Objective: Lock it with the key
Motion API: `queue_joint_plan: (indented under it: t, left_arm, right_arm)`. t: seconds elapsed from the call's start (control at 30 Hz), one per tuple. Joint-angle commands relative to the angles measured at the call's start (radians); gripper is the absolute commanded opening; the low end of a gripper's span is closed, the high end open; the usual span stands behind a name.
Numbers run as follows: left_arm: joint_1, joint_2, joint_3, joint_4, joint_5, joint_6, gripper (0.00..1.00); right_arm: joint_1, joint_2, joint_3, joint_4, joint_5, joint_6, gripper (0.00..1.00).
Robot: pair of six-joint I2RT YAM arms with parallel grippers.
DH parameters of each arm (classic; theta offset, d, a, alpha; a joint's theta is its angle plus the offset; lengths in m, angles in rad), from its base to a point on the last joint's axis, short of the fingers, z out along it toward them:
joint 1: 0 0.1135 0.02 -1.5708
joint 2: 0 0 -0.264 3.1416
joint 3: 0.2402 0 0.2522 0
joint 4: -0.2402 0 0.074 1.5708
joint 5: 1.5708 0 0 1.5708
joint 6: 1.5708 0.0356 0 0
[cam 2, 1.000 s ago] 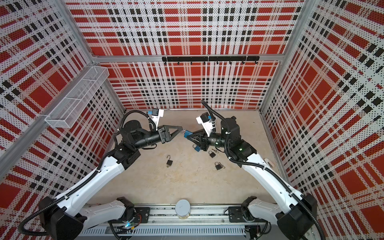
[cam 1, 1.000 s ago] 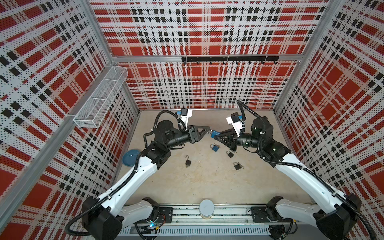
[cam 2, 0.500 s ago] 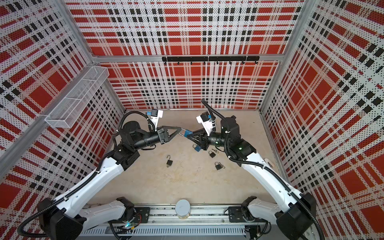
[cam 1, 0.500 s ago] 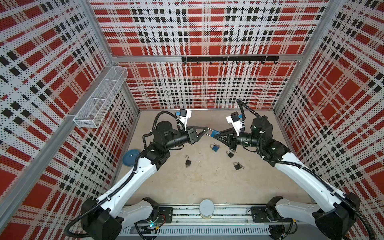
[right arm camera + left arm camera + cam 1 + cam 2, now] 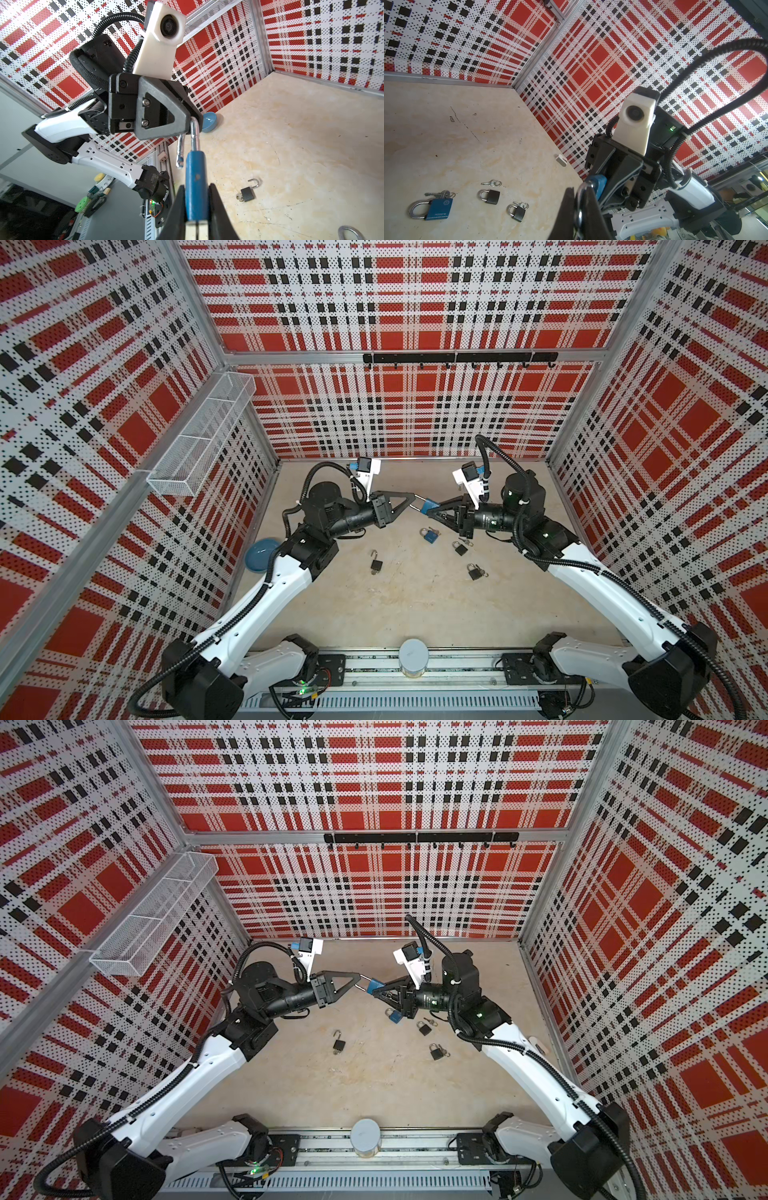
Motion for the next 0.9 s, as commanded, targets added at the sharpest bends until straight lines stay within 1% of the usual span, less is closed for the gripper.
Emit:
queue_joint_plan:
  t: [0.0, 0.2, 0.33, 0.4, 0.87]
  left_arm:
    - [0.008, 0.005, -0.026, -0.007, -0.006, 0.031, 0.0]
    - [0.017, 0.013, -0.037, -0.007, -0.007, 0.051, 0.0]
    - [0.016, 0.019, -0.04, -0.006, -0.006, 0.052, 0.0]
    - [0.013, 0.02, -0.041, -0.005, -0.007, 0.051, 0.0]
    - [-0.042, 0.004, -0.055, -0.005, -0.029, 0.041, 0.0]
  right_arm:
    - [0.008, -0.005, 0.034, 0.203, -0.137, 0.111, 0.0]
    - [-0.001, -0.013, 0.019, 0.345, -0.225, 0.271, 0.0]
    - [-0.003, -0.021, 0.0, 0.411, -0.248, 0.34, 0.0]
    - [-0.002, -0.026, -0.006, 0.425, -0.249, 0.355, 0.0]
    - [-0.005, -0.017, -0.007, 0.428, -0.212, 0.352, 0.0]
